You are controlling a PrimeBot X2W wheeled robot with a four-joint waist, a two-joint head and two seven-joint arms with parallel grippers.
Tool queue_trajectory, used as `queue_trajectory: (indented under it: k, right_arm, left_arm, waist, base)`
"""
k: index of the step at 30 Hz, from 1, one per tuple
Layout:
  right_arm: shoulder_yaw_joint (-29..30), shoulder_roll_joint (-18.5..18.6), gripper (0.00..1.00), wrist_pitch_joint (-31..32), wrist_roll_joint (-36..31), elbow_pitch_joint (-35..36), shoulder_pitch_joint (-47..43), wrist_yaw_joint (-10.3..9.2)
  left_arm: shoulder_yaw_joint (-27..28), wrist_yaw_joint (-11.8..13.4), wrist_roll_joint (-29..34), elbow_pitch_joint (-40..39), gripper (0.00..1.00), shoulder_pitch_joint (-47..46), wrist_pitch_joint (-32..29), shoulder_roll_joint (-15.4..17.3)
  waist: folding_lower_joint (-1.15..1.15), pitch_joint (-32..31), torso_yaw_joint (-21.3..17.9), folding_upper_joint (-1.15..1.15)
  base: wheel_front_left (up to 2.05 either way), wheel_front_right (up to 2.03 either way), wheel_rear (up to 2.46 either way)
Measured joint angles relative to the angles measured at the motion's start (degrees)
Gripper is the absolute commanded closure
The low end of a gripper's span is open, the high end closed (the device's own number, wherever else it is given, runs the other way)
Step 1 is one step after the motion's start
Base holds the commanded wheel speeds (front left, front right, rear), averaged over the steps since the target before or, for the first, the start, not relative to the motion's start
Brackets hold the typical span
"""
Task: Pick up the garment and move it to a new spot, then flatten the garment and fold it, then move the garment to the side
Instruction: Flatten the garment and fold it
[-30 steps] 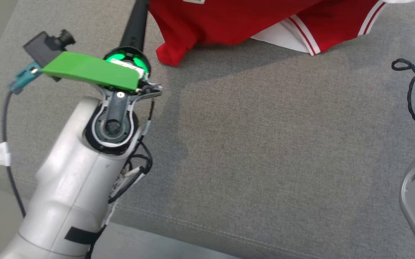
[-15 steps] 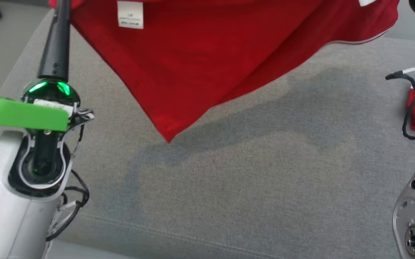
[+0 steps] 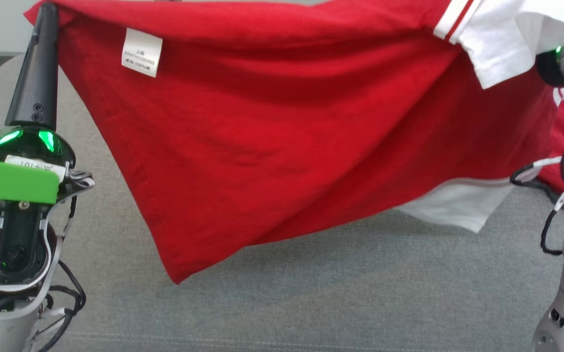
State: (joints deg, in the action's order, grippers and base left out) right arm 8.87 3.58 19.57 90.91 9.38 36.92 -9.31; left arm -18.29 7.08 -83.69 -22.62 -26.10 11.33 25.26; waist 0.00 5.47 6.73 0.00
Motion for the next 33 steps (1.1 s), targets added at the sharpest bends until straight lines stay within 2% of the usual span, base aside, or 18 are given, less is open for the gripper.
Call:
queue_trajectory:
  k: [4,6,8,11,13,15,18,24,28,30,33]
  right_arm:
    - [-1.3,-0.4,1.0,-2.8,-3.8,-6.1,-3.6,0.75]
    - [-1.8,-0.3,1.0,-4.9,-5.3,-13.0,-4.0,1.22]
    - [-2.7,-0.4,1.0,-6.8,-6.8,-19.6,-3.9,1.22]
    - [-4.8,-0.6,1.0,-11.5,-8.6,-27.2,-0.1,1.18]
    - [-6.4,-0.7,1.0,-14.8,-8.0,-29.8,7.1,1.18]
    - [-6.7,-0.8,1.0,-17.7,-7.5,-30.6,15.6,1.23]
    - [-8.7,0.1,1.0,-19.9,-9.0,-30.4,25.0,1.24]
    - [-12.1,0.3,1.0,-19.4,-13.2,-27.2,30.6,1.24]
    - [-14.3,0.8,1.0,-16.4,-15.3,-25.0,28.2,1.24]
    - [-14.9,1.1,1.0,-14.8,-15.1,-24.3,23.4,1.34]
    - [-13.9,1.3,1.0,-13.5,-12.7,-23.9,12.0,1.32]
  left_arm:
    - [-0.9,0.0,-1.7,4.3,1.0,-2.8,-2.8,-0.2]
    - [-1.8,0.0,-1.3,7.8,1.0,-5.4,-4.1,0.1]
    - [-2.2,0.1,-2.0,11.8,1.0,-8.2,-4.7,-1.2]
    - [-4.8,0.1,0.8,17.4,1.0,-13.0,-6.8,-0.7]
    - [-4.8,0.1,3.8,20.8,1.0,-17.1,-7.1,0.0]
    - [-4.3,0.1,6.5,23.5,1.0,-22.5,-7.0,0.3]
    - [-2.4,0.1,7.3,25.9,1.0,-30.3,-5.7,-1.4]
    - [-2.4,0.1,7.9,25.5,1.0,-36.1,-5.7,-2.5]
    - [-3.2,-0.1,9.1,24.6,1.0,-35.3,-4.7,-3.0]
    - [-3.4,-1.4,9.1,24.3,1.0,-32.1,-3.3,-3.2]
    - [-4.1,-2.8,8.8,25.1,1.0,-22.1,-1.3,-3.6]
  waist:
    - [0.0,2.1,-0.9,0.0]
    - [0.0,3.5,-1.0,0.0]
    - [0.0,5.0,-1.0,0.0]
    - [0.0,7.3,-1.0,0.0]
    - [0.0,8.8,-1.2,0.0]
    - [0.0,10.3,-1.5,0.0]
    - [0.0,12.5,-2.0,0.0]
    - [0.0,16.1,-2.7,0.0]
    - [0.0,18.7,-3.1,0.0]
    - [0.0,19.8,-3.2,0.0]
    - [0.01,20.5,-3.3,0.0]
  base:
    - [0.0,0.0,0.0]
    - [0.0,0.0,0.0]
    - [0.0,0.0,0.0]
    - [0.0,0.0,0.0]
    - [0.0,0.0,0.0]
    - [0.0,0.0,0.0]
    - [0.0,0.0,0.0]
    - [0.0,0.0,0.0]
    - [0.0,0.0,0.0]
    - [0.0,0.0,0.0]
    - [0.0,0.0,0.0]
